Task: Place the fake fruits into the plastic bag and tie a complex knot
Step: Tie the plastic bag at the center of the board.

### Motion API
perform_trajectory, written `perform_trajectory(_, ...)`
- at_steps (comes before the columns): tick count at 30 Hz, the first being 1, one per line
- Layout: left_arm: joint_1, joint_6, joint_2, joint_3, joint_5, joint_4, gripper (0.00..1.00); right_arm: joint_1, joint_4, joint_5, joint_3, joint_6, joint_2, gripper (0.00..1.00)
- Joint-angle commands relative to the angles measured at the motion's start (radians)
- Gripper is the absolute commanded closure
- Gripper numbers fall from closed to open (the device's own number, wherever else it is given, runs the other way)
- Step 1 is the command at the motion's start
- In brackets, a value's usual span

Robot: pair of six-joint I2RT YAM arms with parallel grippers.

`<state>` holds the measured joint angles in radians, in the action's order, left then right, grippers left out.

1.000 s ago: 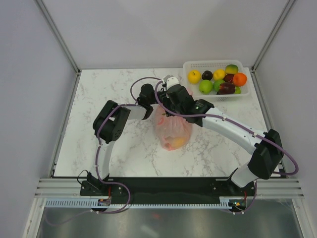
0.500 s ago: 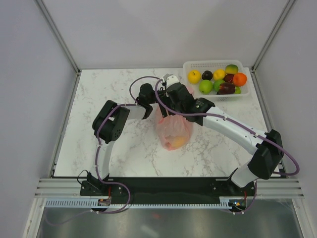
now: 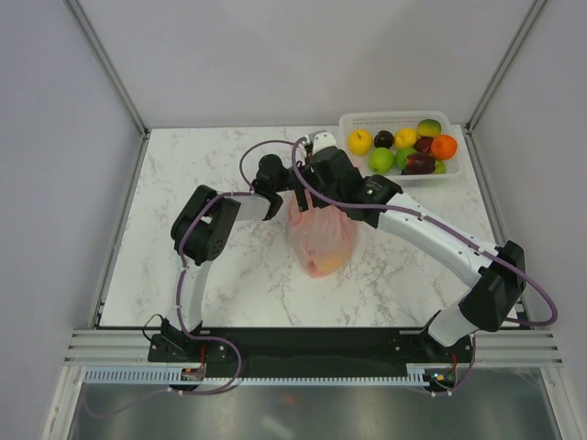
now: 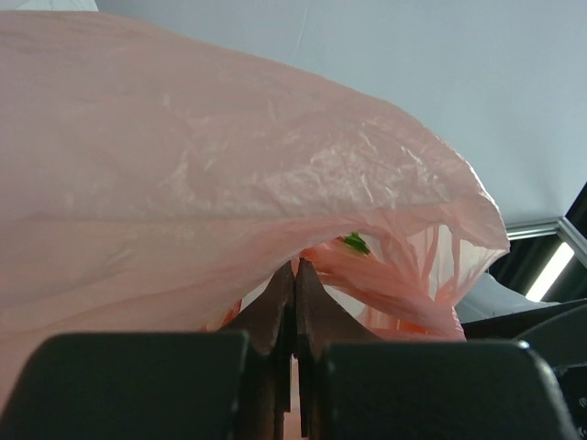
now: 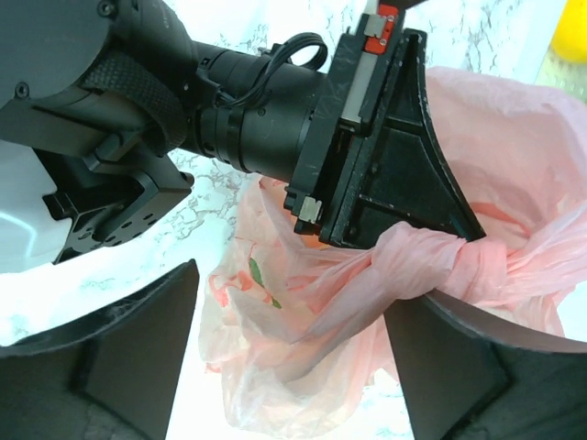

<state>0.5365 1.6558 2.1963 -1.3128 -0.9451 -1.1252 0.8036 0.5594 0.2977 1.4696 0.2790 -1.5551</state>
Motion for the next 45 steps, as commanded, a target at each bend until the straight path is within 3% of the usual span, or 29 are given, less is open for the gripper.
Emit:
perform_trajectory(1,0.005,-0.004,-0.052,0.000,-0.029,-0.050,0.98,-0.006,0.043,0.055,0.057,0.058,-0.003,0.11)
perform_trajectory(11,0.005,-0.007,-0.052,0.000,-0.027,-0.048,0.98,-0.006,0.105,0.060,0.081,0.106,-0.008,0.12)
perform_trajectory(16,0.005,-0.010,-0.053,0.000,-0.029,-0.047,0.98,-0.006,0.080,0.032,0.054,0.098,-0.020,0.27)
perform_trajectory(24,0.005,-0.011,-0.053,0.001,-0.029,-0.048,0.98,-0.044,0.011,-0.066,0.012,0.092,-0.017,0.34)
perform_trajectory(28,0.005,-0.011,-0.052,0.000,-0.029,-0.048,0.98,-0.047,0.010,-0.091,-0.002,0.101,0.006,0.13)
perform_trajectory(45,0.005,-0.014,-0.053,-0.002,-0.030,-0.045,0.98,-0.049,0.102,-0.034,0.008,0.124,0.047,0.11)
